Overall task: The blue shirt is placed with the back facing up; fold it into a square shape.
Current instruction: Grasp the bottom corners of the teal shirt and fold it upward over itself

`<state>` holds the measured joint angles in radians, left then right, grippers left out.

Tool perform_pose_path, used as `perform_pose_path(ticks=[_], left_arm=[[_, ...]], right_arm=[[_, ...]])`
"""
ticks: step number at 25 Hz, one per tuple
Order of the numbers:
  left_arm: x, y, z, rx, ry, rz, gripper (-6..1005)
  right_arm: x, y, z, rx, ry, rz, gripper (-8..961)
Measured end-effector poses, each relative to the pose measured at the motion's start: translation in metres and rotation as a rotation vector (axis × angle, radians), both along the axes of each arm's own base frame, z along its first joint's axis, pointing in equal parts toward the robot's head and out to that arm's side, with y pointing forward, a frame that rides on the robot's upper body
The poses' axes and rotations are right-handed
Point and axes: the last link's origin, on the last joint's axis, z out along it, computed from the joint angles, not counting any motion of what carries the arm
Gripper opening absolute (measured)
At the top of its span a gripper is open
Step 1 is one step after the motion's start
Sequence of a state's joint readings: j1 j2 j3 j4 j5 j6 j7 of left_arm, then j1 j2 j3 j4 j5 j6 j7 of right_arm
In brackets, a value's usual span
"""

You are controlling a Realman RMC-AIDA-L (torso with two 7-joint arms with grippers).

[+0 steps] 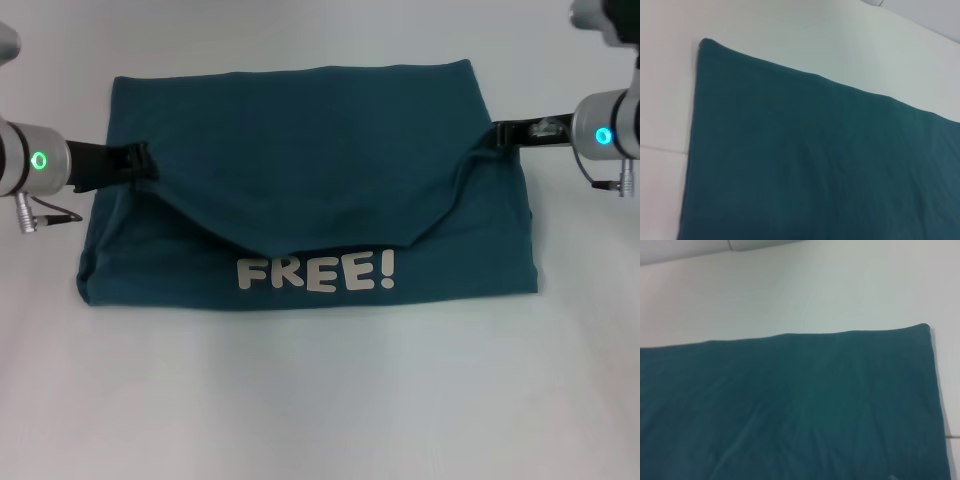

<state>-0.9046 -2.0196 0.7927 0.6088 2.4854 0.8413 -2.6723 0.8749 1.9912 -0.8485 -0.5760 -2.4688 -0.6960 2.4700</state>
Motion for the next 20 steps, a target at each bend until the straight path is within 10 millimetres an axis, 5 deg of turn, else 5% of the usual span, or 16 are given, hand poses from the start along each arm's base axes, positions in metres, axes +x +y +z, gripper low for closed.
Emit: perform_pose_path(ticks=[20], left_arm=[[0.007, 0.01, 0.004, 0.072, 0.011, -0.009, 50]], right_arm=[[-0.014, 0.017, 0.004, 0.073, -0.078, 0.051, 138]])
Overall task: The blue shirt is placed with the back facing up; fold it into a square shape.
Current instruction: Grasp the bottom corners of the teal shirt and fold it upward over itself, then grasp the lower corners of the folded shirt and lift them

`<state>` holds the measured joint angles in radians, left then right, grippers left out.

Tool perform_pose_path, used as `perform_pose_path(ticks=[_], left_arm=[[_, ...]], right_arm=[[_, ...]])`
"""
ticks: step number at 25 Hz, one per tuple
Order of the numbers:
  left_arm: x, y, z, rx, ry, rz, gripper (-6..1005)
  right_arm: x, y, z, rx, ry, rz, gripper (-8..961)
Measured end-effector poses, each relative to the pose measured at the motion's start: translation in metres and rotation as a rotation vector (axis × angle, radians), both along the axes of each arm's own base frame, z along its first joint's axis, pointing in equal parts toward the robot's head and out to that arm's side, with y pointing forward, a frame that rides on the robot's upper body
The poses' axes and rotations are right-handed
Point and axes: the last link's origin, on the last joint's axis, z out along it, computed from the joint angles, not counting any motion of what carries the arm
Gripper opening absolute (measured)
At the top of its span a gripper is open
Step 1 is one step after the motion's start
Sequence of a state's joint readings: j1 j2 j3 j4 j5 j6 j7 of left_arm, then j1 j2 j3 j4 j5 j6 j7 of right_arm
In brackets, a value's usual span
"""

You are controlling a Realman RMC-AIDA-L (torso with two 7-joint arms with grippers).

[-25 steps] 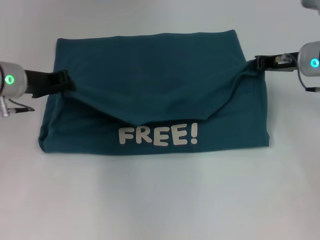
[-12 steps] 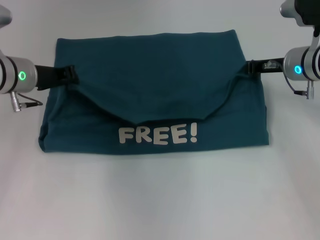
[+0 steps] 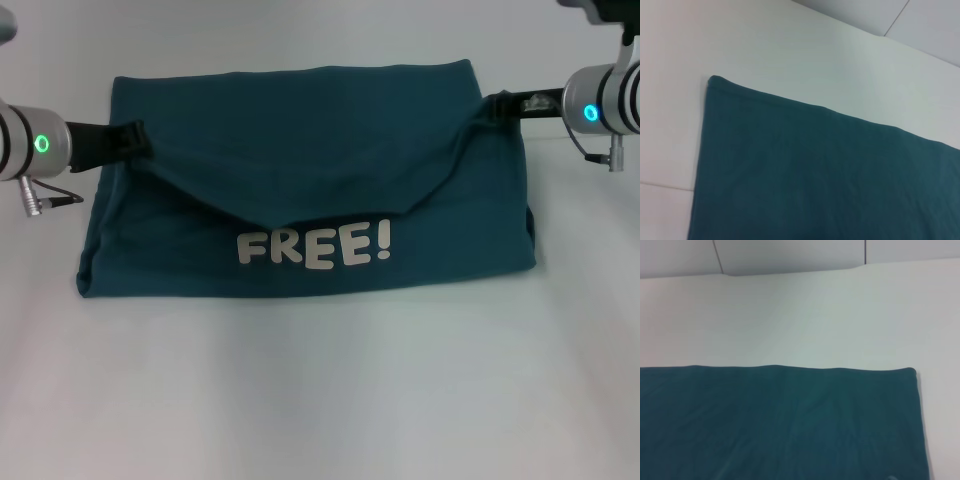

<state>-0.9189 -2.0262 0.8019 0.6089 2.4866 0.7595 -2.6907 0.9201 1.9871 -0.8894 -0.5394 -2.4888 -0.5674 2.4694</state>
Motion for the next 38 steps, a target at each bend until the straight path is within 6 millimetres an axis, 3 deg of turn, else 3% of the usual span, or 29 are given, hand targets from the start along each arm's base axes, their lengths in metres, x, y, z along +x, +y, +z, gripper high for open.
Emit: perform_pose_path(ticks=[7, 13, 17, 22, 26, 28, 29, 31, 34, 38], left_arm=[[-0.001, 0.0, -0.002, 0.011, -0.008, 0.003, 50], [-0.006, -0.001, -0.001, 0.027, -0.012, 0.018, 273], [-0.01, -0.001, 0.003, 0.041, -0.019, 0.031, 367], [-0.022, -0.009, 0.009, 0.06, -0.053, 0.062, 484], [-0.036, -0.028, 0.012, 0.079, -0.138, 0.082, 554], [-0.045, -0.041, 0.016, 0.094, -0.199, 0.089, 585], [-0.048, -0.046, 0.017, 0.096, -0.219, 0.093, 601], [-0.06, -0.059, 0.02, 0.1, -0.291, 0.114, 598], [-0.075, -0.072, 0.023, 0.096, -0.348, 0.146, 593], [-0.086, -0.086, 0.019, 0.061, -0.392, 0.141, 585]], right_arm=[[0.002, -0.001, -0.015, -0.026, -0.09, 0.016, 168], [0.004, -0.001, -0.014, -0.018, -0.122, 0.02, 194], [0.012, -0.004, -0.01, -0.015, -0.096, -0.01, 211], [0.027, -0.013, 0.005, -0.041, 0.024, -0.092, 408], [0.039, -0.036, 0.018, -0.101, 0.225, -0.134, 584], [0.048, -0.064, 0.02, -0.135, 0.41, -0.11, 675], [0.048, -0.064, 0.02, -0.135, 0.41, -0.11, 725], [0.054, -0.082, 0.022, -0.141, 0.544, -0.077, 825], [0.065, -0.111, 0.022, -0.155, 0.7, -0.028, 825], [0.078, -0.141, 0.018, -0.202, 0.768, -0.005, 825]])
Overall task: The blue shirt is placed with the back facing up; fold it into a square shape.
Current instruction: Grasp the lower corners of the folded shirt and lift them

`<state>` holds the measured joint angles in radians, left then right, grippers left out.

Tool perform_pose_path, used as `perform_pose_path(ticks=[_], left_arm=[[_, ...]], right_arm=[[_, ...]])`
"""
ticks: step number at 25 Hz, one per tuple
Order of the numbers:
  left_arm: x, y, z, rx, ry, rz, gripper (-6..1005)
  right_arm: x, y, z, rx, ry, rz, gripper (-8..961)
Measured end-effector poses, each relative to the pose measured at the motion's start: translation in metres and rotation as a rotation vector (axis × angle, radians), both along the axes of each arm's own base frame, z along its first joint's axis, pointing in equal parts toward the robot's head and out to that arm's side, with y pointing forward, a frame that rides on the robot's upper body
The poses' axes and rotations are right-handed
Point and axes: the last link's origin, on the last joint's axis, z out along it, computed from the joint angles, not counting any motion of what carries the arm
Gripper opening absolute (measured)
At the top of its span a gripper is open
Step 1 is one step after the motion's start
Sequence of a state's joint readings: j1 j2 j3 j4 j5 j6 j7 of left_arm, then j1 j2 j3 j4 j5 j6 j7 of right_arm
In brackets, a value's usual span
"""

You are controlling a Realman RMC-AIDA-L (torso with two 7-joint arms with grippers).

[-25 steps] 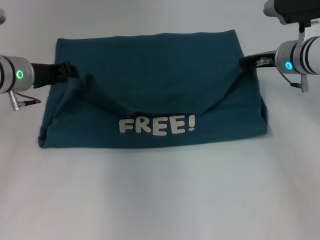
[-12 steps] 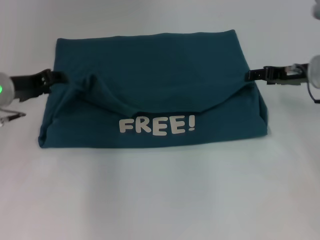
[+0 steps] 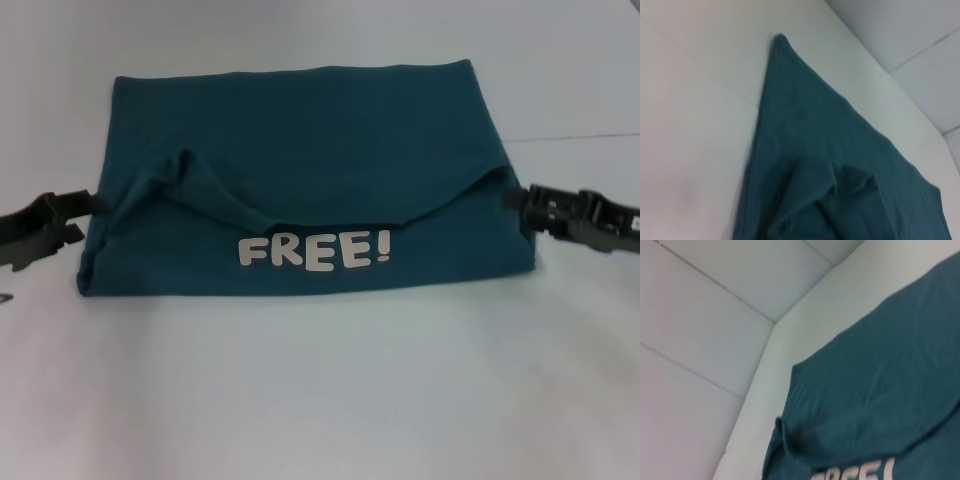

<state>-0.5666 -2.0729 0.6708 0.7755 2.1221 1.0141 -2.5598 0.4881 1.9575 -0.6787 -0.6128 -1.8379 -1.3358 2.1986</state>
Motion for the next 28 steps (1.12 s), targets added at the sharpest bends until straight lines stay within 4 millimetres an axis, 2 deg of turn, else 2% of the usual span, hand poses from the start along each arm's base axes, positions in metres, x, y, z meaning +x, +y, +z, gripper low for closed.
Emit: perform_pose_path(ticks=[6, 11, 18, 28], left_arm=[[-0.013, -0.005, -0.01, -0.01, 0.045, -0.007, 584], [-0.019, -0.002, -0.019, 0.003, 0.164, -0.058, 584], [-0.019, -0.001, -0.033, -0.025, 0.208, -0.092, 585], [-0.019, -0.004, -0.042, -0.05, 0.23, -0.101, 582]], right_arm=[[0.007, -0.02, -0.007, -0.03, 0.026, 0.024, 826], [0.008, -0.021, -0.009, -0.025, 0.024, 0.03, 826], [0.008, -0.019, -0.007, -0.016, 0.025, 0.031, 826], [0.012, -0.02, -0.004, -0.004, 0.018, 0.019, 825]])
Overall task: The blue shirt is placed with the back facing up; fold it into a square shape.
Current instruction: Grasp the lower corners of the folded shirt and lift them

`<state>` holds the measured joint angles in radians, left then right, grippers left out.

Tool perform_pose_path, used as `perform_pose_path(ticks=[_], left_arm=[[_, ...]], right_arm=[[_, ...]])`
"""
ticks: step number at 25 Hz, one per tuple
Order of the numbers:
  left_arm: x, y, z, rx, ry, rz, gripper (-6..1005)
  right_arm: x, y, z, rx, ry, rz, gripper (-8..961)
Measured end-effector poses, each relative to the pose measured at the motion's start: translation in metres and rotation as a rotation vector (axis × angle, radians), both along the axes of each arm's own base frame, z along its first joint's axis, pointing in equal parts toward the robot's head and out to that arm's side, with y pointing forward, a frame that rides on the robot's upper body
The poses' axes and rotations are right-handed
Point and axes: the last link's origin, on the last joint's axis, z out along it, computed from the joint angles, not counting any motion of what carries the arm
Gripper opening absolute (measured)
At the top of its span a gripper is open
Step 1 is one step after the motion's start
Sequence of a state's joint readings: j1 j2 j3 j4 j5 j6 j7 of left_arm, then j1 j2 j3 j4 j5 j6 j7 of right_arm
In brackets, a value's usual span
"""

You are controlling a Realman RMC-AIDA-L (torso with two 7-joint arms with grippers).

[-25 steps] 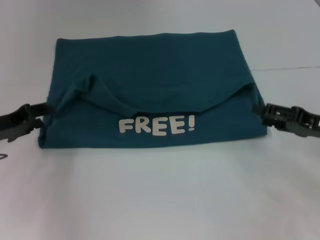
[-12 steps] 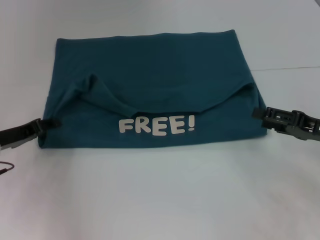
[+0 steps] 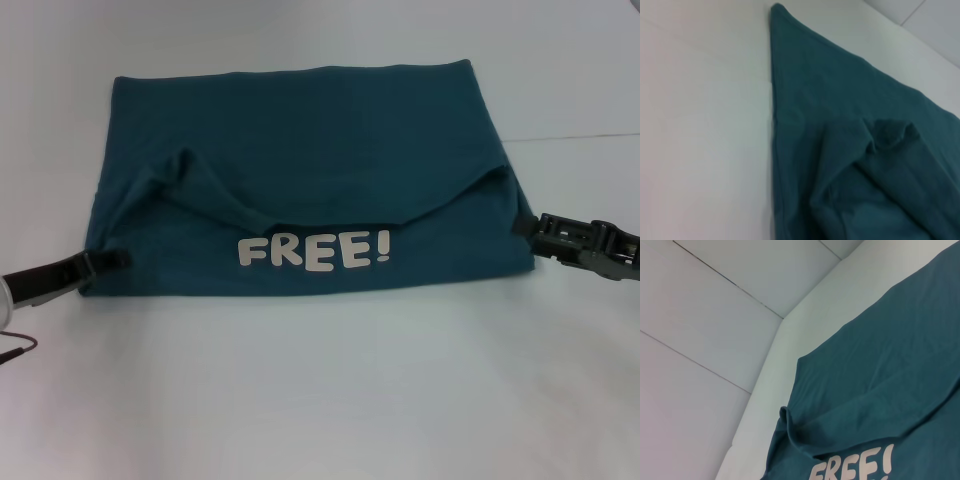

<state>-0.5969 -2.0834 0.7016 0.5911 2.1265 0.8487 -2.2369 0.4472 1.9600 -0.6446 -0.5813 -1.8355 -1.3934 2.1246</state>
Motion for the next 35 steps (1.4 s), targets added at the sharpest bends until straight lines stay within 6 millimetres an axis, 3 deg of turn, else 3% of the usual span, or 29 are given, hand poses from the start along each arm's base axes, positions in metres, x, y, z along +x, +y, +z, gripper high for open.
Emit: perform_pose_path(ticks=[12, 22, 28, 35], left_arm=[[0.002, -0.002, -0.006, -0.01, -0.015, 0.004, 578], [0.002, -0.003, -0.005, -0.016, -0.018, -0.003, 148], [0.011, -0.002, 0.004, -0.042, -0.074, -0.033, 16], [0.025, 0.005, 0.018, -0.07, -0.146, -0.034, 16]], right_arm=[[0.001, 0.0, 0.002, 0.009, 0.002, -0.006, 826], [0.001, 0.0, 0.002, 0.006, 0.001, -0.004, 825], [0.002, 0.002, 0.008, -0.049, -0.061, 0.007, 826], [0.004, 0.028, 0.038, -0.154, -0.22, -0.068, 826]])
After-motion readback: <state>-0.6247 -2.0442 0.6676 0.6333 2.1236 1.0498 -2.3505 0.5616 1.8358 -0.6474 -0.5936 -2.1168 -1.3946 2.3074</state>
